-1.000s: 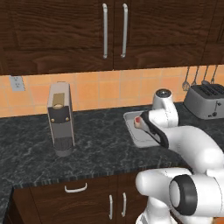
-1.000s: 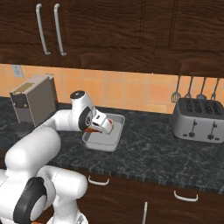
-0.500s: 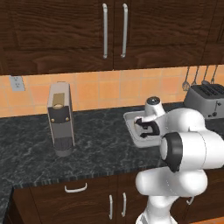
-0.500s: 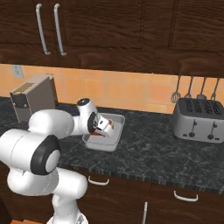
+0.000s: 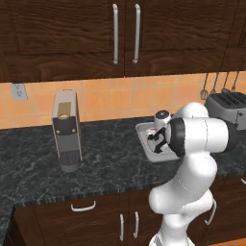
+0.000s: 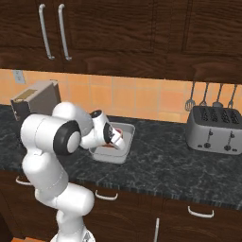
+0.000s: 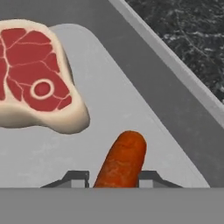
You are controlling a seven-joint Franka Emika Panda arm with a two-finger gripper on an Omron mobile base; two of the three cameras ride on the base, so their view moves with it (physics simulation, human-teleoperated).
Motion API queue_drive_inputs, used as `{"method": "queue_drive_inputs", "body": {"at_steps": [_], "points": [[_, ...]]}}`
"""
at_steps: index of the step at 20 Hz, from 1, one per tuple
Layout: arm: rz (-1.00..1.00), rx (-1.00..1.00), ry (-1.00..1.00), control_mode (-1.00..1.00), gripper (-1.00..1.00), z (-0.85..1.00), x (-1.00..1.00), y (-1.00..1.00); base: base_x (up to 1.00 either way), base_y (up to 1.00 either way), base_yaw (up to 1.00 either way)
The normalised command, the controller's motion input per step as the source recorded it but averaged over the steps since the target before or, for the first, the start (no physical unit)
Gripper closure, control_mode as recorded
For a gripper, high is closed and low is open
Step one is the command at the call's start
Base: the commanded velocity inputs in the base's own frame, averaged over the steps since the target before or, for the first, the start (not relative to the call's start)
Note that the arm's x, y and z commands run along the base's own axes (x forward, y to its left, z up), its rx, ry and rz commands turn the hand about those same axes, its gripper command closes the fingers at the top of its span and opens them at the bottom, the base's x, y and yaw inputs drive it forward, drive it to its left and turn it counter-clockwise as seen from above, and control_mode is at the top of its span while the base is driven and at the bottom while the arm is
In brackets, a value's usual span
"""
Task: Place one carrot and one steak in each tupperware on the nearby counter, to pack two identical lunches.
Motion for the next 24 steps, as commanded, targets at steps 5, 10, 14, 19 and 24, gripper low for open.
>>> {"method": "queue_drive_inputs", "body": {"at_steps": [5,10,14,19,24], "points": [[-0.1,0.0,0.0,-1.0,-1.0,0.12,0.11,-0.1,0.0,0.0,0.0],[-0.04,0.0,-0.01,-1.0,-1.0,0.63,-0.1,0.01,0.0,0.0,0.0],[-0.01,-0.01,-0.07,-1.0,-1.0,0.59,-0.76,0.14,0.0,0.0,0.0],[0.0,-0.15,-0.25,-1.0,-1.0,0.81,-0.99,0.49,0.0,0.0,0.0],[0.0,-0.26,-0.31,-1.0,-1.0,0.77,-1.0,0.78,0.0,0.0,0.0]]}}
